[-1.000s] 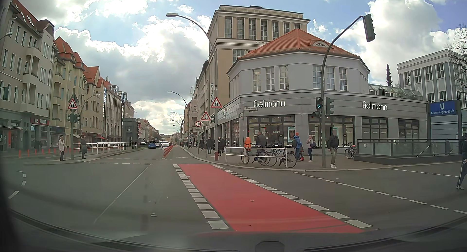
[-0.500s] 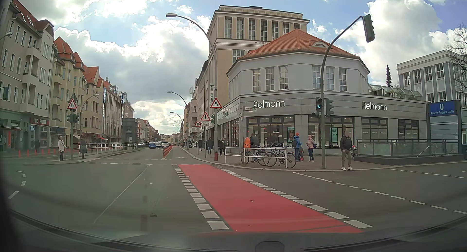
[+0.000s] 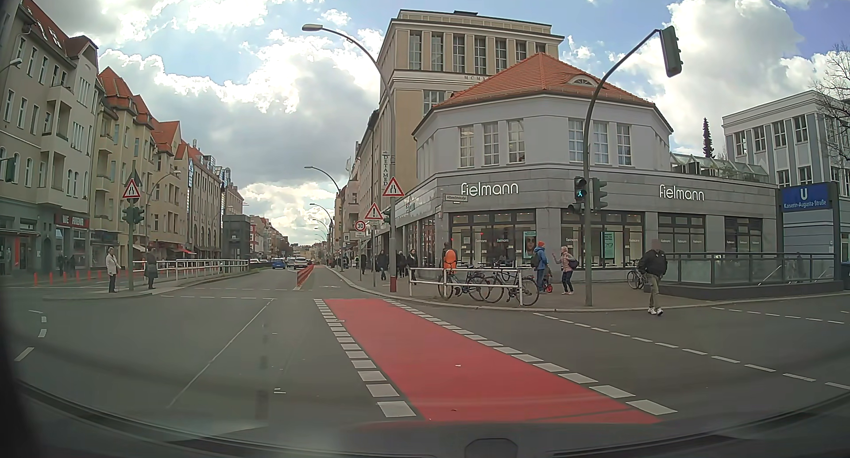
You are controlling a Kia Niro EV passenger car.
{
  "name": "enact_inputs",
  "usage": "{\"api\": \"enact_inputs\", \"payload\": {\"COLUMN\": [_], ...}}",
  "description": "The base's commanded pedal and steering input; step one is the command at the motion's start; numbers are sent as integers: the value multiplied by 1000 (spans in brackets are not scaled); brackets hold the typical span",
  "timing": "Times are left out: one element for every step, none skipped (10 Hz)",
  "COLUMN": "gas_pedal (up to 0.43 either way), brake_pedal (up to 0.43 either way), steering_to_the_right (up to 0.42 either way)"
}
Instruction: Follow the waypoints while adhering to traffic rules and regulations
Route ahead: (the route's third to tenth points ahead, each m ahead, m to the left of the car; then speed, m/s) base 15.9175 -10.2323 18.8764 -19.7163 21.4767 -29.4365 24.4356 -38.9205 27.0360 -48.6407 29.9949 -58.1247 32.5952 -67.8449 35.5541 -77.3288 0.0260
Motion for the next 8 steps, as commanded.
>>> {"api": "enact_inputs", "payload": {"gas_pedal": [0, 0, 0, 0, 0, 0, 0, 0], "brake_pedal": [128, 128, 116, 104, 91, 79, 73, 73], "steering_to_the_right": [639, 638, 630, 610, 586, 582, 582, 583]}}
